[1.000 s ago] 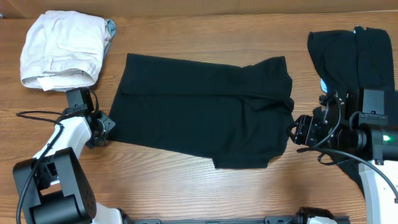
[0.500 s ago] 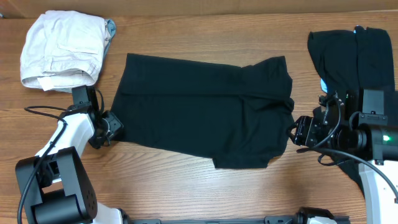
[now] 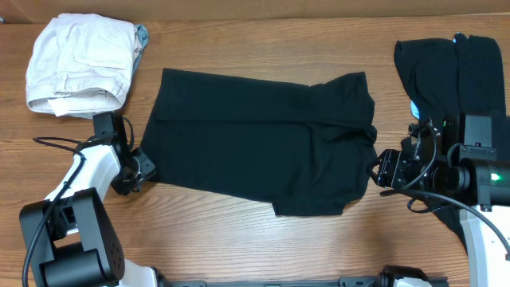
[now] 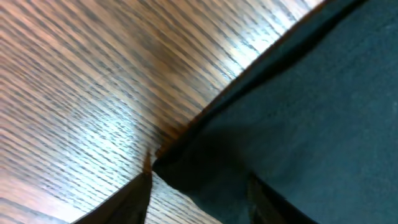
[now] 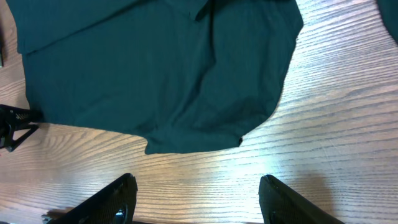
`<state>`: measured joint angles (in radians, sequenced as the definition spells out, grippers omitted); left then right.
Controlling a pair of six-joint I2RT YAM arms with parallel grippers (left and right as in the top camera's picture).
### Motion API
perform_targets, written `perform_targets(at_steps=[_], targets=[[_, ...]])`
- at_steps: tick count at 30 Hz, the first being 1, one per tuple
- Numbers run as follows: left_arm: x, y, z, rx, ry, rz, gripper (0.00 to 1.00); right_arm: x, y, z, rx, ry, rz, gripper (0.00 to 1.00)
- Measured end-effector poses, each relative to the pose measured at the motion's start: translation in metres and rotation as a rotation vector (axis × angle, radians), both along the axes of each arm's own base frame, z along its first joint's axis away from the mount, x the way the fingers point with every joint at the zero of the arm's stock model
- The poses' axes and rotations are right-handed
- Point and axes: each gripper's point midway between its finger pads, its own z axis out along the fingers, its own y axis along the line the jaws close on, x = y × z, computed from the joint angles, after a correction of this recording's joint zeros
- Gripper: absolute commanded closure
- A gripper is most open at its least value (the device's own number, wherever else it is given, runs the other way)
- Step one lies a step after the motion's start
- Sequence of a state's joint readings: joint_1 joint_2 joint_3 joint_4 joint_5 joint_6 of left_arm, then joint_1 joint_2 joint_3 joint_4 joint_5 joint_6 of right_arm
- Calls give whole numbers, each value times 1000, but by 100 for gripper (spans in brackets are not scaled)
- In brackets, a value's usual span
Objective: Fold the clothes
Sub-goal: 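Grasp the shirt's bottom left and right corners with both grippers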
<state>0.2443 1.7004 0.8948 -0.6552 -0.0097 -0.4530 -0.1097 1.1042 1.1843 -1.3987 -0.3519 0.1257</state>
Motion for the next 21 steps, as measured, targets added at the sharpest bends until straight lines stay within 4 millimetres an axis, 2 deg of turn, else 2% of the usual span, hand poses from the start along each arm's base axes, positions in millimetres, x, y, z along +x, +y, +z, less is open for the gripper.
perform_targets(at_steps=[6, 8, 9, 21], targets=[[4, 5, 0, 23, -19, -1, 80, -1, 0, 0, 0, 4, 0, 33], [5, 6, 0, 24, -24, -3, 94, -2, 0, -1, 1, 8, -1, 33], [6, 5, 0, 22, -28, -1, 96, -2, 0, -1, 1, 8, 0, 33], [8, 4, 0, 11, -38, -6, 96, -2, 0, -1, 2, 11, -1, 33]])
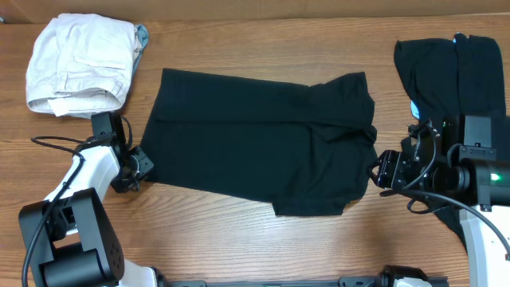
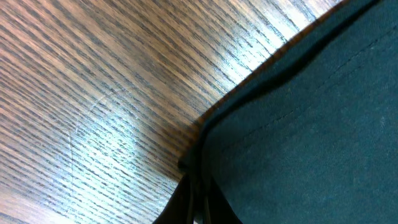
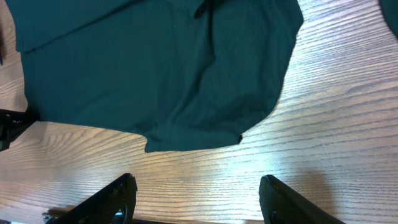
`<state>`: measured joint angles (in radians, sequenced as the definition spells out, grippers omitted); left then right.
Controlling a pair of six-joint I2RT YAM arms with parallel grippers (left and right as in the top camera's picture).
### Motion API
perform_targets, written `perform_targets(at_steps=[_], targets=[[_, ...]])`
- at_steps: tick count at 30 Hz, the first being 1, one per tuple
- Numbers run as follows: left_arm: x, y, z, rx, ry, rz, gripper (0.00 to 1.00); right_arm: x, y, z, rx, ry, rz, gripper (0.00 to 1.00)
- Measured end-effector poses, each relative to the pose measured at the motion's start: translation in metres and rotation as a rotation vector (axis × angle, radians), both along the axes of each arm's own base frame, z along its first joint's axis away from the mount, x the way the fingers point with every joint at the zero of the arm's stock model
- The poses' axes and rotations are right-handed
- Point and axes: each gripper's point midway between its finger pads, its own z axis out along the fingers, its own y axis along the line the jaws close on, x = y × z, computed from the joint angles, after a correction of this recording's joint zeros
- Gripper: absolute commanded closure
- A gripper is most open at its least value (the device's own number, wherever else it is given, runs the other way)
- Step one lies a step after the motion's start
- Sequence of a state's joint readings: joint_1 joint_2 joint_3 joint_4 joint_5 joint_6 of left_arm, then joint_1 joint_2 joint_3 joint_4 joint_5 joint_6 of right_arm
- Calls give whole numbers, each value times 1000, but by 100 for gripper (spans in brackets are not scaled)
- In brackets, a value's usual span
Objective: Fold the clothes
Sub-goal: 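Grasp the shirt's bottom left and right corners with both grippers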
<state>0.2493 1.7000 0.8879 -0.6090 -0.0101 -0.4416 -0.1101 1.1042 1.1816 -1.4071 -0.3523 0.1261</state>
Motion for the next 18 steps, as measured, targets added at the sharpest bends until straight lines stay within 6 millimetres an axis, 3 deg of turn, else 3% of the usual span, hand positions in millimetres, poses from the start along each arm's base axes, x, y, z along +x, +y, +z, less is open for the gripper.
perform_targets(at_steps=[6, 14, 18], targets=[[1, 0, 0, -2, -3, 0, 96, -10, 3, -32, 21, 79, 1, 34], [1, 0, 0, -2, -4, 0, 96, -19, 18, -87, 127, 161, -23, 45], [1, 0, 0, -2, -4, 0, 96, -22, 17, -109, 138, 205, -103, 40]])
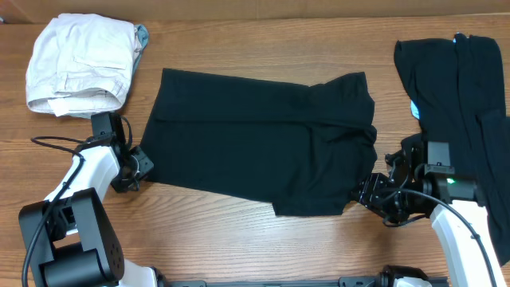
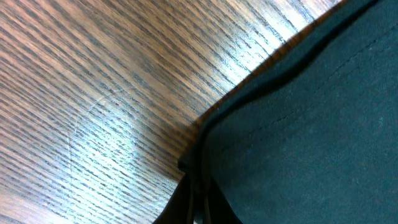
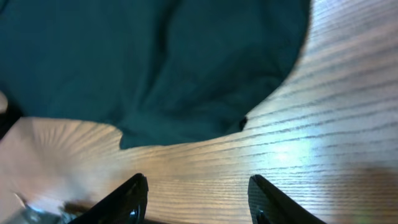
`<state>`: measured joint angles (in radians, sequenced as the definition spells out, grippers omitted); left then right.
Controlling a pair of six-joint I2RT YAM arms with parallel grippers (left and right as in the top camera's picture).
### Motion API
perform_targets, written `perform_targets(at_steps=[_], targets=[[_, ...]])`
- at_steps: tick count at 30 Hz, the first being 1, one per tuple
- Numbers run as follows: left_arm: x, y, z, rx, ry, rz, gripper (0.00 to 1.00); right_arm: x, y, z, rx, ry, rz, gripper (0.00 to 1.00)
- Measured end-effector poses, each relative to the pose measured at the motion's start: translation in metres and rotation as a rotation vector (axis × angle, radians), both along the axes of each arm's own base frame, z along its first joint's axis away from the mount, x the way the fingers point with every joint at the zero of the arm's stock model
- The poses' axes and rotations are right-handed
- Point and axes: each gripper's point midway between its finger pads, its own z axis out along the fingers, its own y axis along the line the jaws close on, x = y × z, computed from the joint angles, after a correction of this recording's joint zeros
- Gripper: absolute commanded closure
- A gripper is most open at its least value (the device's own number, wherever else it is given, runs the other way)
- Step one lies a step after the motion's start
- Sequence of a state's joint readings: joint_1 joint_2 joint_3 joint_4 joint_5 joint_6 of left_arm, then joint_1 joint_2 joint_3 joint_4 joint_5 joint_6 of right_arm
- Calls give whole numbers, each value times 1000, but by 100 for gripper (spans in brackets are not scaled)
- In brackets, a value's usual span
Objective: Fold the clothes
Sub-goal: 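Grasp the shirt's bottom left and right corners with both grippers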
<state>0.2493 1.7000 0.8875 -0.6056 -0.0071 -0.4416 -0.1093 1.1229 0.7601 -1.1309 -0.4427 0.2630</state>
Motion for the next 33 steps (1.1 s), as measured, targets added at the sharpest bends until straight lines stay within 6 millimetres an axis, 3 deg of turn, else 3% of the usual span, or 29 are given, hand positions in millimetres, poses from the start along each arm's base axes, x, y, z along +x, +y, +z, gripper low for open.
perform_targets(at_steps=[5, 11, 18, 23, 33], targets=[[0, 0, 0, 0, 0, 0, 96, -3, -2, -23, -46, 66, -59, 38], [0, 0, 0, 0, -1, 0, 96, -5, 20, -44, -76, 97, -4, 38], [0, 0, 0, 0, -1, 0, 96, -9, 28, -54, -171, 113, 30, 39], [0, 0, 0, 0, -2, 0, 96, 2, 31, -60, -196, 55, 35, 49], [2, 0, 0, 1, -10, 0, 96, -8, 42, -83, -215, 131, 94, 49]])
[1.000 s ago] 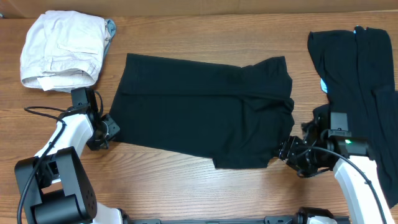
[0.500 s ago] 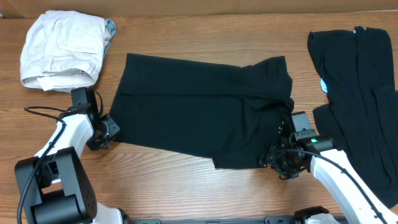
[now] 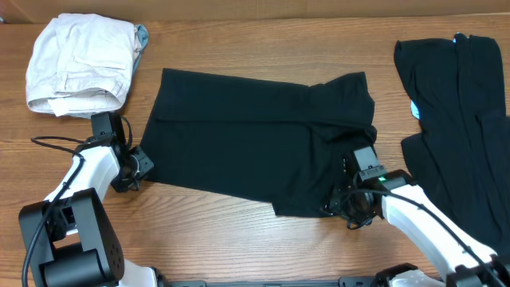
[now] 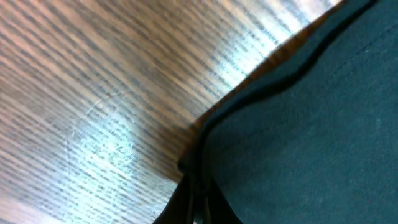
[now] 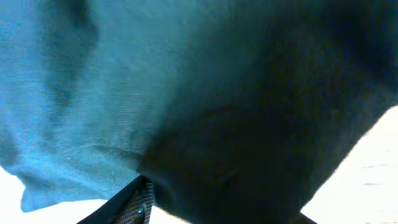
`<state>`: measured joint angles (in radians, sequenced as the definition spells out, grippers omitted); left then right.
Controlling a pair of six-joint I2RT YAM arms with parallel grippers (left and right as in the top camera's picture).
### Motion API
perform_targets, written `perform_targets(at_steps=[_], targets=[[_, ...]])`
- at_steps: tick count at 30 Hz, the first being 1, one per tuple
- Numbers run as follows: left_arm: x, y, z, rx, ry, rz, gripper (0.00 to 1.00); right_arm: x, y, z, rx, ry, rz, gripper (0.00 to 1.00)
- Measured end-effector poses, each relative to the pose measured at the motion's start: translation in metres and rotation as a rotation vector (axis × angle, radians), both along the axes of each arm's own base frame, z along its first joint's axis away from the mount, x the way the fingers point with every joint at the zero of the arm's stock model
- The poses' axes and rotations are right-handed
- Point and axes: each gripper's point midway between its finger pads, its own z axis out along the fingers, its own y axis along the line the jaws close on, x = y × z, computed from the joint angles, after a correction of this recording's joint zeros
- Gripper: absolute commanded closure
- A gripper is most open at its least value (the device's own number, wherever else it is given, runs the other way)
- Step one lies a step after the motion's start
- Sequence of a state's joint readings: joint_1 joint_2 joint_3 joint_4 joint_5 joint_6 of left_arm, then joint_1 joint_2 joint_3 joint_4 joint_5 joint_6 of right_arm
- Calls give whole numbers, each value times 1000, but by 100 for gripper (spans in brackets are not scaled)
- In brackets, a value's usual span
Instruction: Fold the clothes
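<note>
A black garment [image 3: 255, 151] lies spread flat in the middle of the table. My left gripper [image 3: 142, 163] sits at its near left corner and is shut on that corner. In the left wrist view the gripper [image 4: 194, 190] has its fingers pinched together on the dark cloth's [image 4: 298, 137] edge. My right gripper [image 3: 344, 209] is at the garment's near right hem. It is open, with dark cloth [image 5: 249, 112] filling the right wrist view and lying between the spread fingers [image 5: 134, 200].
A pile of folded white clothes [image 3: 76, 64] sits at the back left. More black clothing [image 3: 458, 96] lies heaped along the right side. The left arm's cable [image 3: 60, 143] trails over the wooden table [image 3: 239, 239].
My right gripper has moved left from just off the garment's near right corner onto its hem, and cloth now fills its view. The left gripper still holds the near left corner.
At first my left gripper was open around the garment's near left corner, with the right gripper open well off to the right. The left then shut on the corner. The right arm came nearer the near right corner, and now it is at the hem.
</note>
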<state>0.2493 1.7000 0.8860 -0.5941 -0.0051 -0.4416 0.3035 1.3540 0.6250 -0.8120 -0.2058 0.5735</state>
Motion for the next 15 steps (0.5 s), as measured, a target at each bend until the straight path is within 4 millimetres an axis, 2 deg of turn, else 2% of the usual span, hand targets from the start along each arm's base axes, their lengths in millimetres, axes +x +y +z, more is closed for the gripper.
perform_targets(at_steps=[4, 5, 8, 9, 15], targets=[[1, 0, 0, -2, -4, 0, 96, -3, 0, -11, -7, 44, 1, 49], [1, 0, 0, -2, -4, 0, 96, -2, 1, -11, -3, 47, -1, 54], [1, 0, 0, -2, -4, 0, 96, -3, 2, -12, 2, 55, 5, 88], [1, 0, 0, -2, -4, 0, 96, -4, 3, -13, 7, 60, 2, 94], [1, 0, 0, -2, -4, 0, 96, -16, 1, -10, -3, 129, -5, 96]])
